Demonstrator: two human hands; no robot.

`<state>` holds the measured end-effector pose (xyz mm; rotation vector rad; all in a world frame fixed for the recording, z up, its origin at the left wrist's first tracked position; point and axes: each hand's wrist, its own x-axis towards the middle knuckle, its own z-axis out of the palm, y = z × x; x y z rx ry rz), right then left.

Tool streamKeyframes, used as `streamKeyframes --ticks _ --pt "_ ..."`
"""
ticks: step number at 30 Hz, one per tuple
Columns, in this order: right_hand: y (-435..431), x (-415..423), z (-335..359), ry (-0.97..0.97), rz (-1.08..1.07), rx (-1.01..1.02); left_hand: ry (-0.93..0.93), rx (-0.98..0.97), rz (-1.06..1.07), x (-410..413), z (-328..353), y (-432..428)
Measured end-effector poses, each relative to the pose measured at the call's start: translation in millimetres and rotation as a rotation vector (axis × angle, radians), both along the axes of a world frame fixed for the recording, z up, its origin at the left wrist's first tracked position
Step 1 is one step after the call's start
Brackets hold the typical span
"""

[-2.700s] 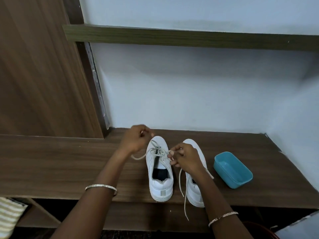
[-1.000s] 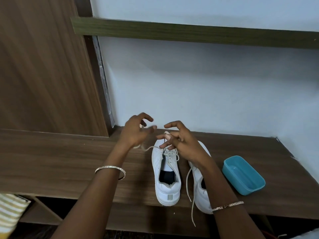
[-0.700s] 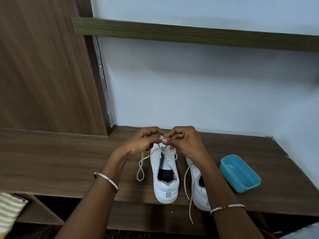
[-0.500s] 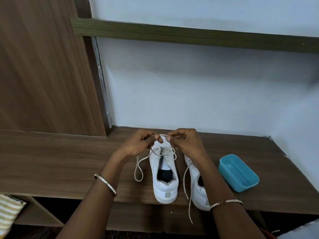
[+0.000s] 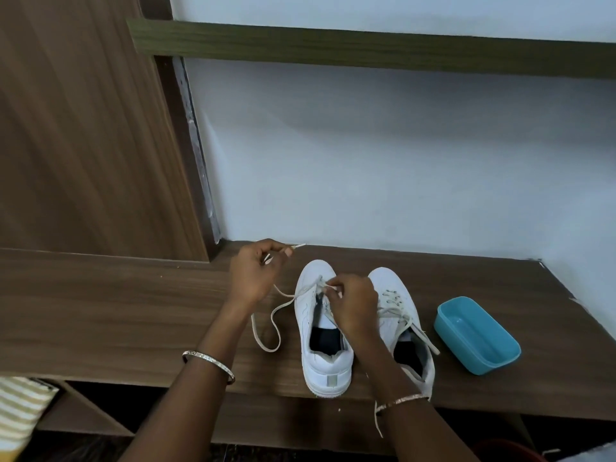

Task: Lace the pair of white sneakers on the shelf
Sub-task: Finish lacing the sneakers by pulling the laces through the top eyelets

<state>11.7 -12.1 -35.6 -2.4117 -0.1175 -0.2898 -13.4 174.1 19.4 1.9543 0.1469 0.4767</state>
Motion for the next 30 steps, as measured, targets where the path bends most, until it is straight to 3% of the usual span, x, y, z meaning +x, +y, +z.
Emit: streamKeyframes --ticks 2,4,6,8,11,13,15,19,21,23,30 --pt "6.6 -8.9 15.9 0.035 0.220 0.006 -0.021 -0.004 0.050 1.9 -5.8 -1.9" --pt "8.4 -20.0 32.5 0.240 0.457 -0.074 -0.031 0.004 0.073 4.4 -8.4 -8.5" --pt "0.8 -26.4 46.3 0.397 0.582 -0.142 -0.009 0.021 0.070 5.3 -8.9 -17.6" --pt "-12.1 -30.2 56.6 0.493 0.623 -0.025 0.025 0.065 0.059 5.9 -11.9 -27.5" --pt "-28.7 -22.0 60.6 0.523 0.418 0.242 0.078 0.160 0.075 9.2 -17.5 -39.9" --pt "-31.7 -9.6 48.1 0.346 0.112 0.226 0.147 0.216 0.095 11.8 -24.1 -46.6" --pt "-28.8 -1.9 36.5 0.272 -0.040 0.178 0.216 0.252 0.120 15.1 -32.8 -53.1" --pt "-13.0 -2.4 24.1 0.445 0.176 -0.007 0.255 0.234 0.135 24.6 -49.2 -64.0" --pt "-5.7 -4.8 20.6 0.394 0.214 -0.149 0.257 0.201 0.114 28.5 -55.1 -68.5" --pt "-1.4 -5.0 11.1 0.335 0.166 -0.204 0.267 0.194 0.108 31.5 -58.3 -73.2" --pt "3.6 0.2 -5.0 0.171 -0.132 -0.081 0.299 0.268 0.212 32.8 -66.8 -77.5"
